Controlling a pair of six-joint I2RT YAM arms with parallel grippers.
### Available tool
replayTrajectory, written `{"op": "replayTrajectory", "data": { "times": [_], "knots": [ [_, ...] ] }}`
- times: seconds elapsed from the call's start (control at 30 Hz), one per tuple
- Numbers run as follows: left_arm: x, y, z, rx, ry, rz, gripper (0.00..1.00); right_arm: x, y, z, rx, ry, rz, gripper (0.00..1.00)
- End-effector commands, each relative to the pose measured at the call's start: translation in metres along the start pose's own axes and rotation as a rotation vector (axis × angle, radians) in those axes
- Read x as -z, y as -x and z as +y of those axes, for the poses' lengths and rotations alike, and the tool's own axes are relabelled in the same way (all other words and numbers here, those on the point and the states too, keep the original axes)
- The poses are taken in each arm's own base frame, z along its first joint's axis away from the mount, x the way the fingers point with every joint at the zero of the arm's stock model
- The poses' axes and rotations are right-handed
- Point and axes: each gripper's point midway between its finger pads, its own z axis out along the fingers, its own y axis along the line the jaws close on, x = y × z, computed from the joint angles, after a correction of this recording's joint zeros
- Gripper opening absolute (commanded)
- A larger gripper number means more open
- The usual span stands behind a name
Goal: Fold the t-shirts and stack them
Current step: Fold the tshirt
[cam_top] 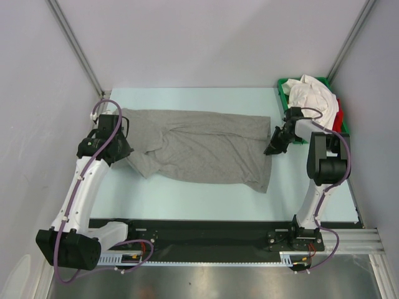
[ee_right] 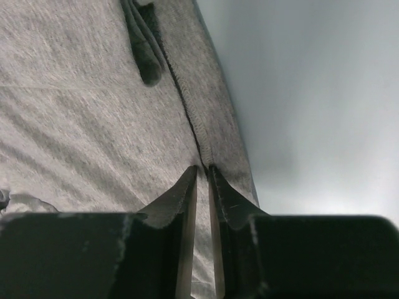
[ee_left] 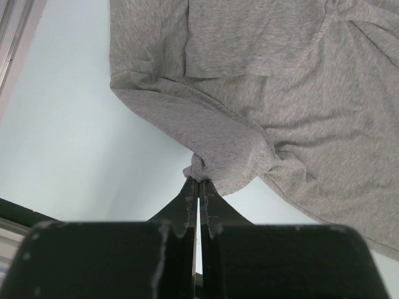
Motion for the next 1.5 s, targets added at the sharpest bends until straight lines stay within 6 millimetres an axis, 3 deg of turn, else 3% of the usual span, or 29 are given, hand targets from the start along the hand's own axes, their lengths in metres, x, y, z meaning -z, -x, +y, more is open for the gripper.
{"op": "replayTrajectory", "data": {
  "times": [0.0, 0.2, 0.4, 0.87, 1.03, 1.23, 1.37, 1.4, 1.47],
  "knots": [
    [0.004, 0.003, 0.0, 0.029, -0.013, -0.019, 0.0, -0.004, 0.013, 0.007, 0.029, 0.006, -0.033, 0.17],
    [0.004, 0.003, 0.0, 0.029, -0.015, -0.019, 0.0, -0.006, 0.016, 0.009, 0.024, 0.01, -0.028, 0.11],
    [0.004, 0.004, 0.003, 0.028, -0.008, -0.027, 0.0, 0.012, 0.017, 0.001, 0.025, -0.032, -0.043, 0.0],
    [0.001, 0.001, 0.002, 0.026, -0.008, -0.013, 0.0, 0.041, 0.028, -0.006, -0.019, -0.053, -0.085, 0.0],
    [0.001, 0.002, 0.001, 0.025, -0.012, -0.013, 0.0, 0.039, 0.031, -0.02, -0.042, -0.076, -0.08, 0.0],
    [0.0, 0.0, 0.001, 0.022, -0.012, -0.008, 0.0, 0.024, 0.031, -0.029, -0.041, -0.089, -0.05, 0.0],
    [0.0, 0.0, 0.0, 0.017, -0.016, -0.004, 0.0, 0.031, 0.027, -0.034, -0.038, -0.129, -0.038, 0.19],
    [-0.001, -0.001, 0.0, 0.018, -0.016, -0.001, 0.0, 0.041, 0.024, -0.033, -0.033, -0.133, -0.049, 0.22],
    [-0.003, -0.001, -0.002, 0.021, -0.027, -0.002, 0.0, 0.047, 0.01, -0.039, -0.031, -0.148, -0.041, 0.36]
  ]
}}
